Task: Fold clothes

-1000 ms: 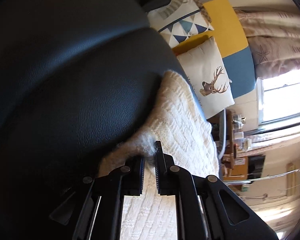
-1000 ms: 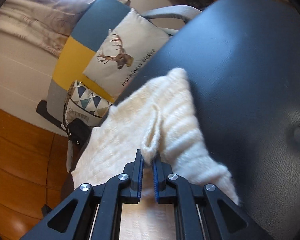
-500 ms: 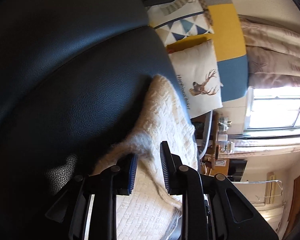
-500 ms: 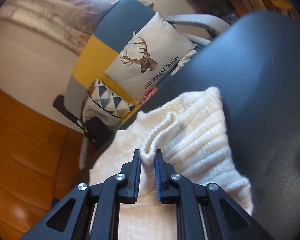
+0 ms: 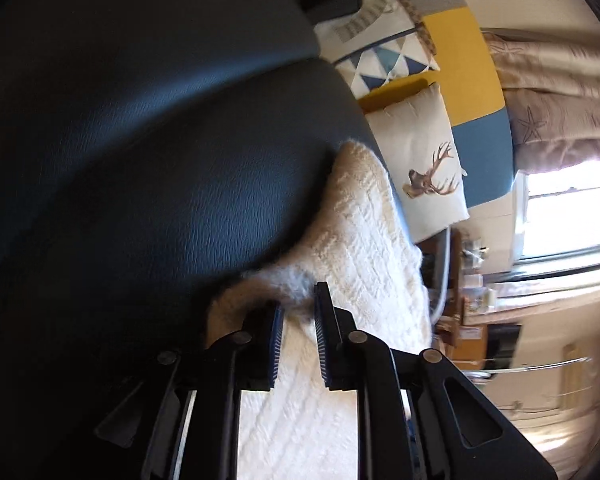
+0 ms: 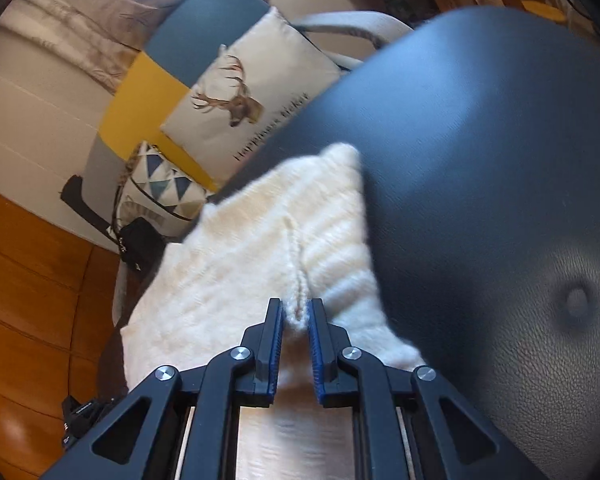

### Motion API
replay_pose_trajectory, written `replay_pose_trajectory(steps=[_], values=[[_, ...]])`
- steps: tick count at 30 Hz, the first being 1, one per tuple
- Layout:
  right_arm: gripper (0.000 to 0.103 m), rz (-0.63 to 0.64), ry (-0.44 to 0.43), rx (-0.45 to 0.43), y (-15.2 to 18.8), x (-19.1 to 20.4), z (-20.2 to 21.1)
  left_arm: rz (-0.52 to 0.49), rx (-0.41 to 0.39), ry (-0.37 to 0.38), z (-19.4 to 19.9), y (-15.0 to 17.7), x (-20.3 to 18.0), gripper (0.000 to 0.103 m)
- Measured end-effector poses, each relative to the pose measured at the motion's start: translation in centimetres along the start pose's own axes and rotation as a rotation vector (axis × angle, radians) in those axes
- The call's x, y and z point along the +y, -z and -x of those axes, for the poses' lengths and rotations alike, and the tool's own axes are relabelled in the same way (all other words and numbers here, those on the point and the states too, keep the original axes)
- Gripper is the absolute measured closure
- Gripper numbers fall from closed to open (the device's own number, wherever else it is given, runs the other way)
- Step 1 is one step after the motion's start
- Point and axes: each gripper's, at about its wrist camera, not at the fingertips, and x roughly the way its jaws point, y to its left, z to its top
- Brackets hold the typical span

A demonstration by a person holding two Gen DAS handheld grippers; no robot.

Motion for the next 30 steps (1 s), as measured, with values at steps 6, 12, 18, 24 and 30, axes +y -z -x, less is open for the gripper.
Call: replay_pose_trajectory(steps=[6, 12, 18, 24, 30], values=[[0.088, -0.011, -0.014, -0.016, -0.3, -0.3, 1.7, 0.009, -0.021, 0.027, 3.4, 1.2, -0.5, 0.079], [0.083, -0.053, -0.045, -0.071, -1.2, -0.7, 3.9, -0.129, -0.085, 0.048, 4.1, 1.8, -4.7, 0.079], [0.083, 0.106, -0.040, 0.035, -1.9, 3.4, 0.8, -0.204, -0.039, -0.041, 0.6, 0.8, -6.5, 0.079], [0.081, 0.037, -0.014, 0.053, -1.4, 1.4, 1.2, -0.241, -0.003, -0.142, -1.1, 0.4, -5.9, 0.082], [0.074, -0.250, -0.227, 0.029, 1.8, -3.9, 3.5, -0.411, 0.081, -0.050, -2.6, 4.8, -11.6, 0.082]])
